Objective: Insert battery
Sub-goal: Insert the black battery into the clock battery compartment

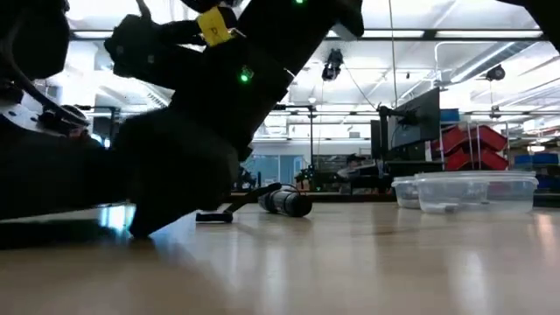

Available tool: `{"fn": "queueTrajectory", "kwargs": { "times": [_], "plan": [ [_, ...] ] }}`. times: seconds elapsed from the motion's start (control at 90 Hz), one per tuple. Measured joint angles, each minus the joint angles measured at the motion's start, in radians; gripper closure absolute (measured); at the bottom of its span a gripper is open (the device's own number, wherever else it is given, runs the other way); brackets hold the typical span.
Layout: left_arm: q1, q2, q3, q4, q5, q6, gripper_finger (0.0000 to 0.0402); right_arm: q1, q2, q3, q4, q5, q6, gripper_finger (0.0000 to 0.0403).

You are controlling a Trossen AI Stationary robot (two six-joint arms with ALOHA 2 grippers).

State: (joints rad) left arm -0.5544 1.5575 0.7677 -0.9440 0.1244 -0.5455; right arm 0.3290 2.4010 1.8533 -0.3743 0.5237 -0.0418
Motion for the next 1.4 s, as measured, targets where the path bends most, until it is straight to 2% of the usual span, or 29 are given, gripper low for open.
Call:
{"fn": "queueTrajectory", "kwargs": {
  "times": [0.122,0.278,0.456,0.578,0.856,1.033,1.156,1.4],
  "plan": [
    [-0.008,-0.025,0.000,0.038,-0.013,-0.010,0.0132,0.005,0.005,0.014,-0.004,0.141,-0.023,0.0058],
    [-0.021,-0.029,-0.004,0.044,-0.026,-0.023,0.0132,0.007,0.003,0.015,-0.016,0.173,0.050,0.0058],
    [-0.028,-0.032,-0.004,0.048,-0.008,-0.040,0.0132,0.015,0.001,0.016,-0.021,0.207,0.062,0.0058],
    [-0.028,-0.033,-0.004,0.056,-0.002,-0.040,0.0132,0.031,0.000,0.028,-0.041,0.292,-0.025,0.0058],
    [-0.031,-0.043,-0.003,0.064,0.009,-0.035,0.0132,0.067,-0.003,0.058,-0.032,0.336,-0.258,0.0058],
    [-0.030,-0.073,-0.001,0.061,0.009,-0.036,0.0132,0.080,-0.003,0.060,-0.029,0.435,-0.456,0.0058],
    [-0.031,-0.110,0.001,0.056,-0.015,-0.037,0.0132,0.084,-0.004,0.065,-0.028,0.432,-0.569,0.0058],
    [-0.032,-0.194,0.001,0.057,-0.115,-0.040,0.0132,0.088,-0.004,0.070,0.047,0.300,-0.787,0.0059]
  ]
}}
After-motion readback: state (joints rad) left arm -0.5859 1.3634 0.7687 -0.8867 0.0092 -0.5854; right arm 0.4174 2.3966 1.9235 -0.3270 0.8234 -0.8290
